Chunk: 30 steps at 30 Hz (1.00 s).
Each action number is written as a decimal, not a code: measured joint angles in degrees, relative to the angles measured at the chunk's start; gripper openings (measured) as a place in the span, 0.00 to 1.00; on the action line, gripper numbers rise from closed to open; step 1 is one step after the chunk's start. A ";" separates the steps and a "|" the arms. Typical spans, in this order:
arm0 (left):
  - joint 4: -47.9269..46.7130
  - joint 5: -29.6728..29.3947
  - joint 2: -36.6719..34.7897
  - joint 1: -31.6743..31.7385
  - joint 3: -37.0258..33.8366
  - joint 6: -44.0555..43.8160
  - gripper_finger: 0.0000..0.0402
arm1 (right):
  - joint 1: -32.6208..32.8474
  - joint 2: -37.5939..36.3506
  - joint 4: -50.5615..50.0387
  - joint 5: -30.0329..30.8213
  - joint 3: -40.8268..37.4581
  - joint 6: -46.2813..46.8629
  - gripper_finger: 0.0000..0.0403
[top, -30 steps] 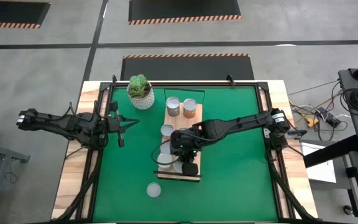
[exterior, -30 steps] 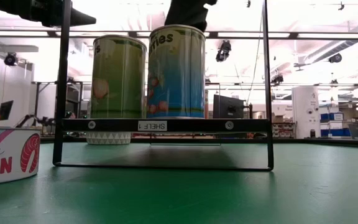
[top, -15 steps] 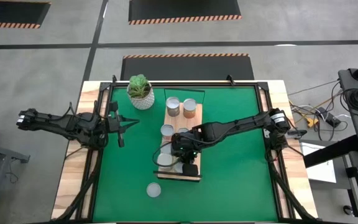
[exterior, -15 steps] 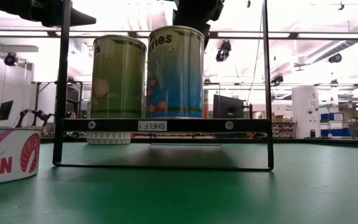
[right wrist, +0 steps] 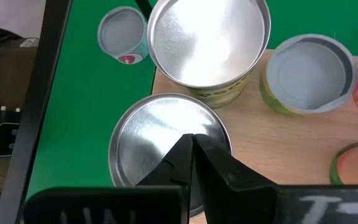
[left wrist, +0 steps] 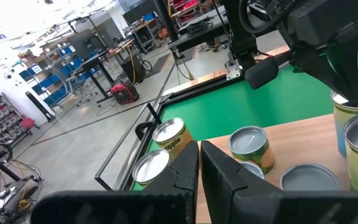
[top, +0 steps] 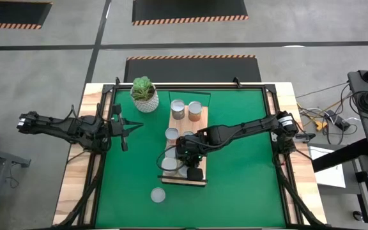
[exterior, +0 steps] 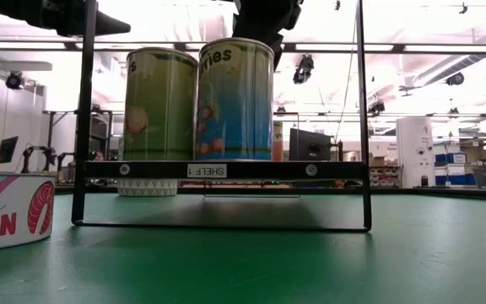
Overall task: Pick and place cans onto a shelf
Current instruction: Adjust the canned goods on the shelf, then put the canned salmon on the shelf
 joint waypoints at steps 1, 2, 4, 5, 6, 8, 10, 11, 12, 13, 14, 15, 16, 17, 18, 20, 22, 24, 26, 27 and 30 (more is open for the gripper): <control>0.00 0.00 0.00 0.00 0.00 0.02 0.00 | 0.00 0.00 0.01 0.00 0.00 -0.13 0.03; 0.00 -0.01 0.00 0.01 0.00 0.02 0.00 | 0.00 0.00 0.02 0.02 0.00 -0.41 0.03; 0.00 -0.02 0.00 0.02 0.00 0.02 0.00 | 0.00 0.00 0.02 0.09 0.00 -0.59 0.03; 0.00 0.00 0.00 0.02 0.00 0.00 0.00 | 0.00 0.00 0.04 0.47 0.00 -0.65 0.03; 0.00 -0.01 0.00 0.02 0.00 0.02 0.00 | 0.00 0.00 0.07 0.88 0.00 -0.68 0.03; 0.00 0.00 0.00 0.01 0.00 0.01 0.00 | 0.00 0.00 0.09 0.94 0.00 -0.95 0.03; 0.00 0.00 0.00 0.00 0.00 0.00 0.00 | 0.00 0.00 0.30 1.00 0.00 -1.34 0.03; 0.00 0.00 0.00 0.02 0.00 0.02 0.00 | 0.00 0.00 0.44 1.04 -0.02 -1.42 0.03; 0.00 0.00 0.00 0.00 0.00 0.00 0.00 | 0.00 0.00 0.48 1.04 -0.02 -1.44 0.03; 0.00 0.00 0.00 0.00 0.00 0.02 0.00 | 0.00 -0.06 0.46 1.03 -0.02 -1.44 0.03; 0.00 0.00 0.00 0.02 0.00 0.01 0.00 | 0.00 -0.17 0.43 1.03 -0.01 -1.46 0.03; 0.00 -0.01 0.00 0.00 0.00 0.02 0.00 | 0.00 -0.32 0.31 1.05 0.11 -1.51 0.03; 0.00 -0.02 0.00 0.00 0.00 0.02 0.00 | 0.00 -0.35 0.03 1.05 0.49 -1.69 0.03; 0.02 0.00 0.00 0.01 0.00 0.01 0.00 | 0.00 -0.55 0.02 1.06 0.94 -2.07 0.03; 0.09 -0.01 0.00 0.01 0.00 0.02 0.00 | 0.04 -0.84 -0.04 1.06 1.39 -2.28 0.03; 0.55 -0.01 0.00 0.01 0.00 0.02 0.00 | 0.17 -1.89 -0.23 1.05 1.98 -2.74 0.03; 1.57 -0.02 0.00 0.00 0.00 -0.06 0.00 | 0.46 -3.18 -0.35 1.06 1.93 -3.89 0.03; 1.92 -0.02 0.01 -0.19 0.00 -1.10 0.00 | 1.09 -4.30 -0.48 1.12 1.65 -5.18 0.03; 1.83 -0.02 0.22 -0.50 0.25 -2.88 0.00 | 2.10 -5.26 -0.57 2.16 1.19 -6.35 0.03; 1.58 0.03 0.53 -0.80 0.78 -4.07 0.00 | 2.76 -5.80 -0.53 3.63 0.95 -7.11 0.03; 0.32 1.76 2.43 -2.33 3.28 -8.08 0.00 | 5.00 -7.44 -0.39 9.16 -0.24 -10.13 0.03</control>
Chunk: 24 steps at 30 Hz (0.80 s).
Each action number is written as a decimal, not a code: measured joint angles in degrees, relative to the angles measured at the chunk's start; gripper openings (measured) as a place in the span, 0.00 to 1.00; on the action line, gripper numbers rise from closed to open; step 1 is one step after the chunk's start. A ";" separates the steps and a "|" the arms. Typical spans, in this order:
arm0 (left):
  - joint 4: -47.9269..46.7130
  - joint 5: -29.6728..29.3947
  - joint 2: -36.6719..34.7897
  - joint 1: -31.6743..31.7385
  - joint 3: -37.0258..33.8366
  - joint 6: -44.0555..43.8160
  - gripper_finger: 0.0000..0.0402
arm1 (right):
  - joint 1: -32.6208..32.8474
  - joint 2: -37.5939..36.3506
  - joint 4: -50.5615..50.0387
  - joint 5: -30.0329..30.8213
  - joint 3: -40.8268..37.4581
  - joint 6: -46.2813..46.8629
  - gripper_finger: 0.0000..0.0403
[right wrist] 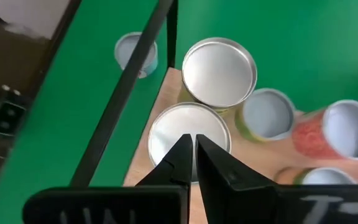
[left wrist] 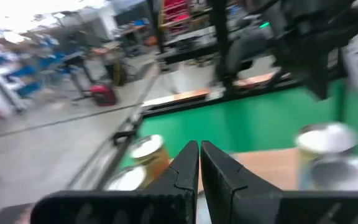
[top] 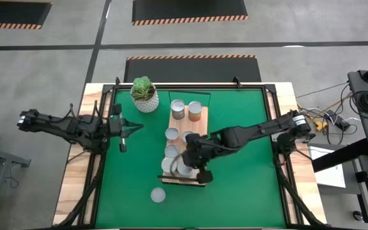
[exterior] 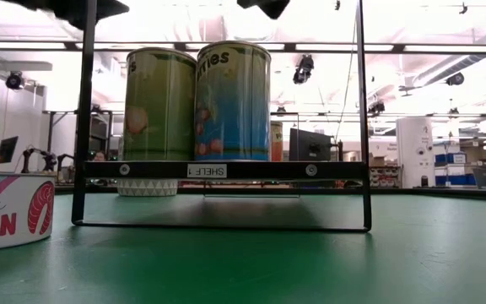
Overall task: Pick and place cans onto a shelf
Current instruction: Put the canned salmon on the shelf
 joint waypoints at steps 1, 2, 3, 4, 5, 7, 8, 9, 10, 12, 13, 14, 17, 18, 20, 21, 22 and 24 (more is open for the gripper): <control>-0.12 0.78 0.97 -0.70 0.95 -1.43 0.00 | 0.72 -0.41 0.29 1.62 -0.45 -1.12 0.03; -0.06 1.71 2.05 -1.45 1.74 -2.94 0.00 | 1.37 -0.87 0.77 2.98 -1.08 -2.04 0.03; -0.23 2.36 3.23 -2.47 2.44 -4.87 0.00 | 1.92 -1.22 1.32 4.01 -1.81 -3.21 0.03; -1.05 3.26 4.39 -3.60 3.12 -7.31 0.00 | 2.28 -1.69 1.98 4.69 -2.60 -4.37 0.03; -3.17 4.16 5.47 -4.97 3.94 -10.27 0.00 | 2.48 -2.29 2.55 5.06 -3.28 -5.10 0.03; -10.02 4.78 7.76 -8.47 6.25 -17.48 0.00 | 2.46 -4.03 2.53 5.23 -4.57 -5.76 0.03; -13.76 4.82 8.89 -10.35 7.80 -22.19 0.00 | 2.41 -5.06 2.54 5.29 -5.22 -5.76 0.03; -17.16 4.83 10.14 -12.29 9.58 -26.90 0.00 | 2.39 -6.42 2.83 5.33 -6.18 -5.72 0.03; -20.30 4.80 11.62 -14.32 11.54 -32.03 0.00 | 2.39 -7.79 3.15 5.44 -7.43 -5.74 0.03; -25.93 4.71 14.82 -18.67 14.93 -42.41 0.00 | 2.39 -10.49 5.44 5.42 -10.58 -5.84 0.03; -28.92 4.85 16.75 -21.10 16.68 -48.06 0.00 | 2.42 -11.82 7.63 5.40 -12.35 -6.09 0.03; -31.55 5.58 18.76 -23.44 18.25 -54.05 0.00 | 2.43 -13.23 10.11 5.38 -14.44 -6.49 0.03; -35.73 7.75 24.63 -30.77 21.21 -69.38 0.00 | 2.41 -16.99 18.49 5.32 -20.47 -8.91 0.03; -35.23 7.66 26.74 -33.45 21.72 -73.07 0.00 | 2.39 -18.03 21.08 5.33 -22.24 -9.86 0.03; -33.92 5.81 31.15 -37.73 22.12 -79.41 0.00 | 2.25 -19.87 25.77 5.36 -25.57 -12.09 0.03; -33.24 5.00 33.49 -39.38 22.12 -82.63 0.00 | 2.24 -20.68 28.00 5.31 -27.05 -13.20 0.03; -31.78 4.60 35.70 -40.39 22.10 -85.75 0.00 | 2.24 -21.27 29.93 5.33 -28.51 -14.02 0.03; -28.14 4.50 40.23 -41.32 22.10 -91.05 0.00 | 2.26 -22.35 33.43 5.28 -30.79 -15.67 0.03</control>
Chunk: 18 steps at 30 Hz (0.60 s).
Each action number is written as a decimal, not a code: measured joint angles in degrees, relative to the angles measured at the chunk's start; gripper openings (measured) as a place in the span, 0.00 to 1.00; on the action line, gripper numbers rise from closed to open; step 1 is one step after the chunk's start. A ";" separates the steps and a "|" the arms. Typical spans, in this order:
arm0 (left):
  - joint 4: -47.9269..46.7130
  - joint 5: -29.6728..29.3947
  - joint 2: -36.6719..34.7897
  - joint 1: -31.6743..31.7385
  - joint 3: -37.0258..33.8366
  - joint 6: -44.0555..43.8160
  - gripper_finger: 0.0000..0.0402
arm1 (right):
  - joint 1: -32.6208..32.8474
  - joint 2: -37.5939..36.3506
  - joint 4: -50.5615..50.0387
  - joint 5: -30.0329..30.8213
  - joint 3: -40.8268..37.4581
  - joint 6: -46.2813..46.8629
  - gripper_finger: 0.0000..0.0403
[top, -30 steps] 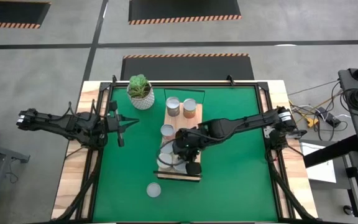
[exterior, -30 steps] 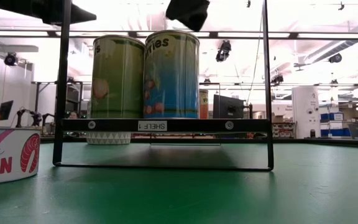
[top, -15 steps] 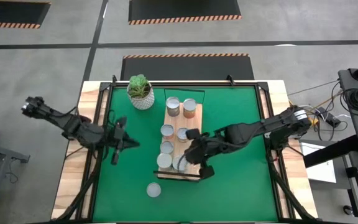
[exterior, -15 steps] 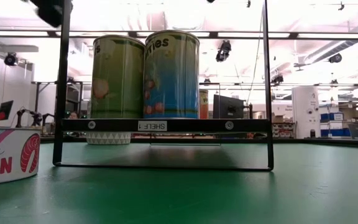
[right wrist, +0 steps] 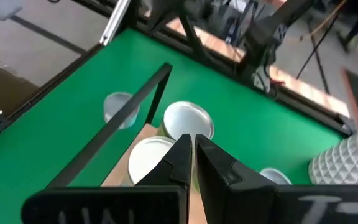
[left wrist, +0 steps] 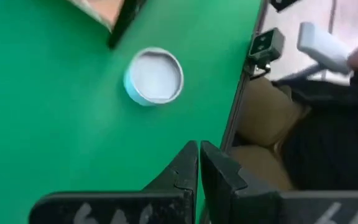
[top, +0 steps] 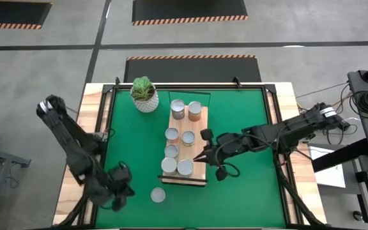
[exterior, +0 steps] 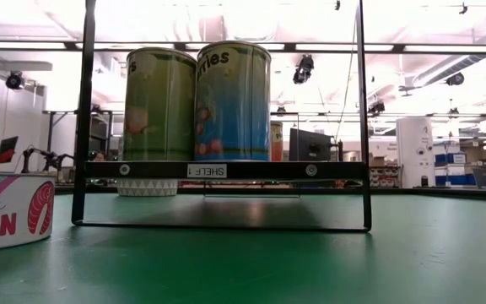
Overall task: Pick and place cans onto a shelf
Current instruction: Put the canned salmon on the shelf
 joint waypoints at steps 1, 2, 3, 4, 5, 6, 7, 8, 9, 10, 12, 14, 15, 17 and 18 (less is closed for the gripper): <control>2.17 -0.35 2.28 -0.03 0.00 -1.85 0.00 | 0.02 -0.42 1.17 -0.07 -0.85 -0.52 0.03; 4.85 -1.10 4.62 -0.02 0.00 -2.91 0.00 | 0.02 -0.82 2.18 -0.06 -1.54 -0.67 0.03; 7.68 -1.82 6.88 -0.01 0.00 -3.18 0.00 | 0.02 -1.18 3.21 -0.09 -2.09 -0.76 0.03; 10.59 -2.17 9.31 0.06 0.00 -3.13 0.00 | 0.02 -1.50 3.84 -0.08 -2.46 -0.96 0.03; 13.38 -2.33 11.47 0.14 0.00 -2.79 0.00 | 0.02 -1.89 3.83 -0.10 -2.66 -1.13 0.03; 15.56 -2.23 13.48 0.28 0.00 -2.45 0.00 | 0.02 -2.11 3.75 -0.10 -2.74 -1.17 0.03; 16.75 -1.95 15.30 0.38 0.00 -2.43 0.00 | 0.02 -2.41 3.81 -0.10 -2.74 -1.15 0.03; 17.38 -1.69 16.78 0.38 0.00 -2.71 0.00 | 0.02 -2.72 3.76 -0.10 -2.74 -1.11 0.03; 18.07 -1.46 18.10 0.41 -0.02 -3.30 0.00 | 0.02 -2.96 3.75 -0.11 -2.74 -1.10 0.03; 18.66 -1.41 19.08 0.43 -0.02 -3.81 0.01 | 0.02 -3.11 3.79 -0.10 -2.74 -1.14 0.03; 18.89 -1.37 20.39 0.47 -0.02 -4.99 0.04 | 0.02 -3.22 3.81 -0.12 -2.74 -1.43 0.03; 18.91 -1.33 21.23 0.47 -0.02 -5.68 0.08 | 0.02 -3.23 3.75 -0.14 -2.74 -2.15 0.03; 19.24 -0.89 21.55 0.47 -0.02 -5.54 0.11 | 0.02 -3.21 3.70 -0.14 -2.74 -2.51 0.03; 20.88 0.37 22.13 0.47 -0.02 -3.32 0.16 | 0.02 -3.21 3.74 -0.14 -2.74 -3.13 0.03; 20.72 0.38 22.33 0.49 -0.02 -2.96 0.19 | 0.02 -3.21 3.75 -0.14 -2.74 -3.20 0.03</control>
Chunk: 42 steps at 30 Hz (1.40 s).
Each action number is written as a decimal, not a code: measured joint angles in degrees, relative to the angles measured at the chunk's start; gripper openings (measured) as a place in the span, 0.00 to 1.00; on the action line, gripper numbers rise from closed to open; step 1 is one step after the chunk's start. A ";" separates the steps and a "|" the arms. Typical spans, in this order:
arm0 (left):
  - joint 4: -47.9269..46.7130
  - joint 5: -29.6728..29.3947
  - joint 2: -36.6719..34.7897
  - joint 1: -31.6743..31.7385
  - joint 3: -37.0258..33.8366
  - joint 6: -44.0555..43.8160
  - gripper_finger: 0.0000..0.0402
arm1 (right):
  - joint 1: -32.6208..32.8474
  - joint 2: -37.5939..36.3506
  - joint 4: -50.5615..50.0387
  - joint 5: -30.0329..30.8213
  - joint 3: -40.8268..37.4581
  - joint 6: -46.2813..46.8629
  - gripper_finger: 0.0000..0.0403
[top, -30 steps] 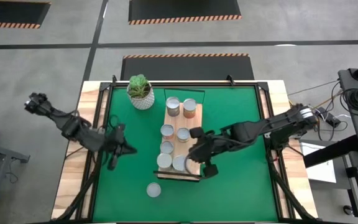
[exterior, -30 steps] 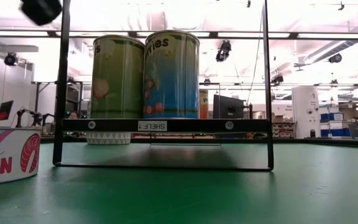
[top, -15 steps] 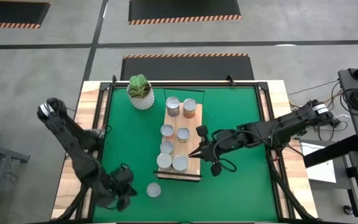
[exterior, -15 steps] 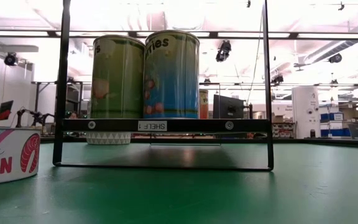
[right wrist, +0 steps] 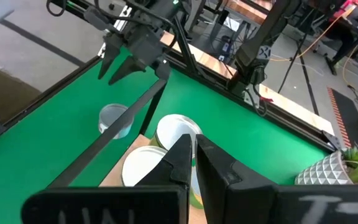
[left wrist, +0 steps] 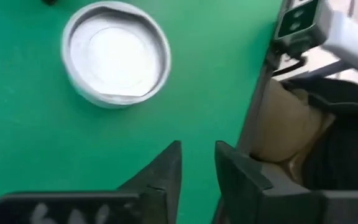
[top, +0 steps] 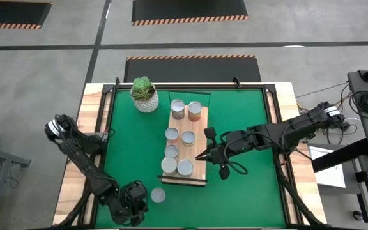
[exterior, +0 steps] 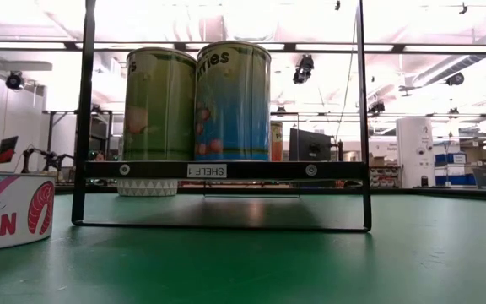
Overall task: Pick and place cans onto a shelf
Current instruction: Put the canned salmon on the shelf
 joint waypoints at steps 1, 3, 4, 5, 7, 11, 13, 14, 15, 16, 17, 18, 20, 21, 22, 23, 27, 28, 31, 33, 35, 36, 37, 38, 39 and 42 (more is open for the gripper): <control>-0.35 0.03 0.22 0.06 0.00 0.22 0.21 | 0.00 0.00 0.00 -0.01 0.00 -0.01 0.03; -1.12 0.31 0.56 0.18 0.00 1.03 0.25 | 0.00 0.00 0.00 0.00 0.00 -0.04 0.03; -1.90 0.36 0.56 0.22 0.00 1.12 0.27 | 0.00 0.00 -0.01 -0.02 0.00 -0.17 0.03; -2.25 0.38 0.55 0.23 0.00 1.14 0.28 | 0.00 0.00 -0.01 0.00 0.00 -0.15 0.03; -3.35 0.39 0.51 0.22 0.00 1.14 0.30 | 0.00 0.00 -0.16 -0.02 0.00 -0.02 0.03; -3.86 0.48 0.51 0.63 -0.02 1.62 0.31 | 0.00 0.00 -0.42 -0.02 0.00 0.72 0.03; -3.88 0.79 0.51 0.82 -0.02 1.76 0.31 | 0.00 0.00 -0.43 -0.04 0.00 1.06 0.03; -3.90 0.82 0.51 0.86 -0.02 1.78 0.30 | 0.00 0.00 -0.42 -0.07 0.00 1.11 0.03; -3.90 0.84 0.51 0.84 -0.02 1.80 0.30 | 0.00 0.00 -0.42 -0.07 0.00 1.11 0.03; -3.91 0.85 0.51 0.81 -0.02 1.80 0.30 | 0.00 0.00 -0.42 -0.07 0.00 1.11 0.03; -3.93 0.86 0.51 0.79 -0.02 1.80 0.30 | 0.00 0.00 -0.42 -0.09 0.00 1.13 0.03; -3.95 0.87 0.51 0.79 0.00 1.82 0.30 | 0.00 0.00 -0.42 -0.09 0.00 1.18 0.03; -4.22 1.08 0.50 0.93 -0.02 2.50 0.30 | 0.00 0.00 -0.42 -0.09 0.00 1.55 0.03; -4.33 1.08 0.47 0.97 -0.02 2.69 0.30 | 0.00 0.00 -0.42 -0.09 0.00 1.59 0.03; -4.34 1.01 0.44 1.00 -0.02 2.79 0.30 | 0.00 0.00 -0.42 -0.08 0.00 1.59 0.03; -4.45 0.82 0.39 1.10 -0.02 2.87 0.30 | 0.00 0.00 -0.42 -0.09 0.00 1.59 0.03; -6.78 0.63 -0.11 1.61 0.16 2.82 0.31 | 0.00 0.02 -0.42 -0.07 0.00 1.70 0.03; -8.26 0.55 -0.22 1.77 0.65 2.84 0.32 | 0.00 0.02 -0.42 -0.09 0.00 1.70 0.03; -14.04 0.31 -0.23 2.13 3.03 2.87 0.37 | 0.00 0.02 -0.42 -0.09 0.00 1.75 0.03; -18.89 0.06 -0.15 2.32 5.14 2.89 0.43 | 0.00 0.02 -0.42 -0.07 0.00 1.75 0.03; -22.96 -1.15 -0.14 2.37 7.16 2.94 0.50 | 0.00 0.02 -0.42 -0.07 0.00 1.67 0.03; -24.78 -2.34 -0.14 2.40 8.06 3.12 0.54 | 0.00 0.02 -0.42 -0.07 0.00 1.66 0.03; -26.22 -3.63 -0.14 2.41 8.81 3.30 0.58 | 0.00 0.02 -0.42 -0.07 0.00 1.66 0.03; -27.38 -5.11 -0.14 2.41 9.42 3.57 0.62 | 0.00 0.02 -0.44 -0.07 0.00 1.62 0.03; -27.97 -6.40 -0.14 2.41 9.79 3.82 0.66 | 0.00 0.04 -0.44 -0.07 0.00 1.62 0.03; -28.20 -8.35 -0.12 2.54 9.77 4.17 0.77 | 0.00 0.04 -0.58 -0.07 0.00 1.72 0.03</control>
